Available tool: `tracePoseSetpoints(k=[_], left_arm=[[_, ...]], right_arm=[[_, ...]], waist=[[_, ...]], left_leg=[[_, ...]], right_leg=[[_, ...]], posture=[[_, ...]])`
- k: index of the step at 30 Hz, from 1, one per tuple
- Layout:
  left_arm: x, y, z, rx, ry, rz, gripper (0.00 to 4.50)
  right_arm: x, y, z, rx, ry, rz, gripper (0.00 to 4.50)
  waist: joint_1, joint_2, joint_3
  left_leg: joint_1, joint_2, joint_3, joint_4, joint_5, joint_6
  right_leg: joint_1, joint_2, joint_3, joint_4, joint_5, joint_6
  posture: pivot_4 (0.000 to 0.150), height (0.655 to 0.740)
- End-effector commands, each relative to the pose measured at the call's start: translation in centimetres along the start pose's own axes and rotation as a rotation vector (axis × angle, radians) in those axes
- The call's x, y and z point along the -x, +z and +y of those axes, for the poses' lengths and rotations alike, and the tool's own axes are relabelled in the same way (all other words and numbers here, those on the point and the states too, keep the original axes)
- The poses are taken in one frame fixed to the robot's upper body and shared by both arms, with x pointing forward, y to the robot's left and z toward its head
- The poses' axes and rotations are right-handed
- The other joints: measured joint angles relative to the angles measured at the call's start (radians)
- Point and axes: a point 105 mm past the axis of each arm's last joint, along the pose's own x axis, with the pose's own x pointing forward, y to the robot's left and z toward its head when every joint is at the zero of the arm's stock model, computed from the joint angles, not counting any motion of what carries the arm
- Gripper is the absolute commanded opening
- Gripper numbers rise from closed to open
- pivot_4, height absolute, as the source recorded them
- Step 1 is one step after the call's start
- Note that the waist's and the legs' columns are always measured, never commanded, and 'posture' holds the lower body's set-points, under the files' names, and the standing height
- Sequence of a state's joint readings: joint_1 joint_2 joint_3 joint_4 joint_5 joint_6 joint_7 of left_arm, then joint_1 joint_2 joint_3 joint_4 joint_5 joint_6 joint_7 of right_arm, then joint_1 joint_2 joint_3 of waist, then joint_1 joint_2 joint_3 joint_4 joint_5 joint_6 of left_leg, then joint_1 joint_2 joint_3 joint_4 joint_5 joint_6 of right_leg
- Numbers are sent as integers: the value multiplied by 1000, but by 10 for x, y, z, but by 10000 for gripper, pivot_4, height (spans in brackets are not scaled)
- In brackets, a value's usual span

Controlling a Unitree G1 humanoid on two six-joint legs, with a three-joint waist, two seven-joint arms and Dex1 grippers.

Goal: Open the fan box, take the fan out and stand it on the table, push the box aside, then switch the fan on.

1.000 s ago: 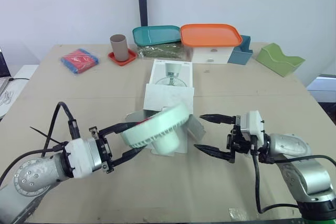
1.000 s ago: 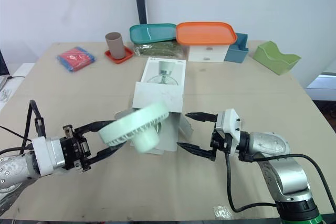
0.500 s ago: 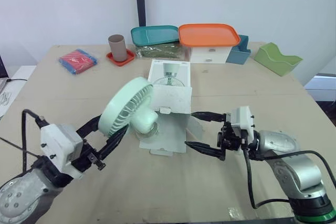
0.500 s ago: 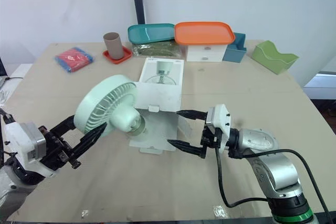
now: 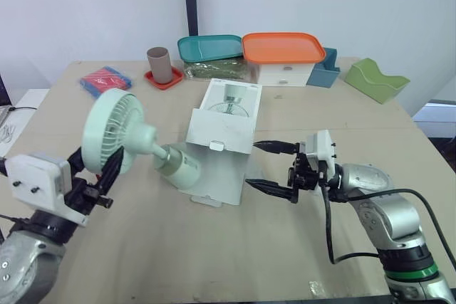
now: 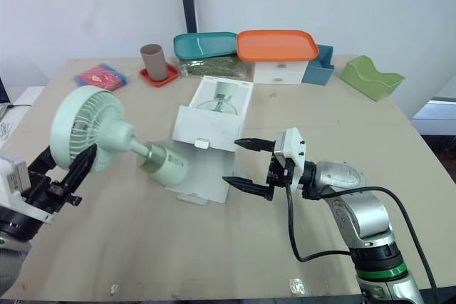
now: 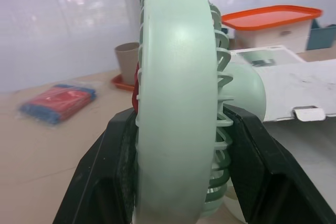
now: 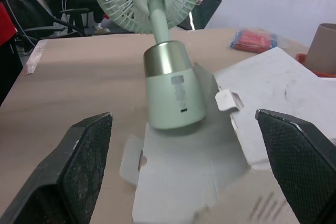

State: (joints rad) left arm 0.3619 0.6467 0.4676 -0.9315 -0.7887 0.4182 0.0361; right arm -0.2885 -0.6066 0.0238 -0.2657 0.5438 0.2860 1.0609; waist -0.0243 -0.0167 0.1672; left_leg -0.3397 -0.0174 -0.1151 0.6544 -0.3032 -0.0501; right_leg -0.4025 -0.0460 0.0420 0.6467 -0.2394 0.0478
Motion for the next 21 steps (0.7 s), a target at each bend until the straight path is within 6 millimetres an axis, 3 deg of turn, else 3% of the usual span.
tracePoseSetpoints(k=[1,8,15,21], left_arm=[[-3,24,8,-42,61,-94,19023],[-16,41,31,-141,212,-134,19023],[-23,42,39,-149,250,-118,19023],[-35,19,31,-63,165,-39,19023]], right_arm=[[-1,9,-2,41,8,-25,45000],[-2,5,3,37,15,-16,45000],[-1,4,4,40,13,-14,45000],[-3,5,2,43,-2,-21,45000]], waist=[[0,0,0],[1,-2,1],[0,-2,1],[1,-3,1]], left_leg=[[0,0,0,0,0,0],[-1,0,0,0,-1,-1],[-1,0,1,0,-1,-3],[-1,0,1,0,-1,-3]], right_leg=[[0,0,0,0,0,0],[-1,0,0,0,0,0],[-1,0,1,0,0,0],[-2,0,1,0,0,0]], posture=[[1500,7400],[1500,7400],[1500,7400],[1500,7400]])
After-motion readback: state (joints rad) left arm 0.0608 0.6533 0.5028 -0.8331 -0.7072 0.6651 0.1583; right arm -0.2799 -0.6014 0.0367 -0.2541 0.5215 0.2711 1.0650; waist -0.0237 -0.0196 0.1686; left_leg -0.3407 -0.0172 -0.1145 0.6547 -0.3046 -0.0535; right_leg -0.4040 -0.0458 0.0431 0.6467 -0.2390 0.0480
